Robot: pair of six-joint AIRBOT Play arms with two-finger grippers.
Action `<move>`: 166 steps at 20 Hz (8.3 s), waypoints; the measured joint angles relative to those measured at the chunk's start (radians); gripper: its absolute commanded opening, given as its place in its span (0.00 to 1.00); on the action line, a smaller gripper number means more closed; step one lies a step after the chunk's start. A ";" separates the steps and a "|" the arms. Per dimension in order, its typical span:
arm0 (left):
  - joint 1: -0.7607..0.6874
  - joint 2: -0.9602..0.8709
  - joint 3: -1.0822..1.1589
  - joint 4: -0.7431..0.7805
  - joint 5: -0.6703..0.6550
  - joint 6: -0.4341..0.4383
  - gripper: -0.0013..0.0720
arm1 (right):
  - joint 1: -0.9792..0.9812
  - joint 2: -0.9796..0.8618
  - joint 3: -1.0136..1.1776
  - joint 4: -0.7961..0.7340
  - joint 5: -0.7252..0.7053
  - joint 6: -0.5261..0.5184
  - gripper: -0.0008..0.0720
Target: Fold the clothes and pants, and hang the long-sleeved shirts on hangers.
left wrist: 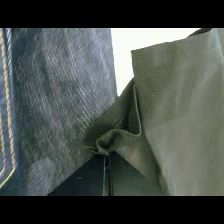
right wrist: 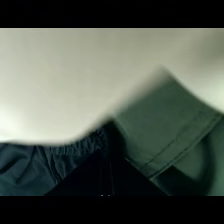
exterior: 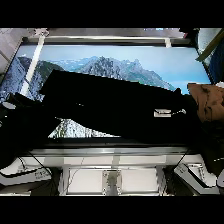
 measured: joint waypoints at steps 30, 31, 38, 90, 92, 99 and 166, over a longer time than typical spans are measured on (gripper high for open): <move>-0.192 -0.504 1.233 0.494 -0.233 -0.196 0.02 | 0.281 0.037 0.183 0.347 -0.077 0.331 0.03; -0.200 -0.536 1.242 0.497 -0.183 -0.211 0.02 | 0.300 0.020 0.200 0.351 -0.087 0.350 0.03; -0.228 -0.705 1.264 0.506 0.040 -0.288 1.00 | 0.420 -0.076 0.266 0.384 -0.235 0.443 0.68; -1.112 -0.621 1.163 0.401 -0.233 0.126 0.80 | 0.421 -0.777 0.791 0.356 0.179 0.065 0.97; -1.112 -0.621 1.163 0.401 -0.233 0.126 0.80 | 0.406 -0.782 0.783 0.364 0.199 0.063 0.97; -1.112 -0.622 1.163 0.401 -0.233 0.126 0.80 | 0.415 -0.827 0.770 0.493 0.181 0.010 0.97; -0.903 -0.423 1.164 0.597 -0.653 -0.014 0.03 | 1.077 -0.745 1.125 0.369 0.125 0.255 0.03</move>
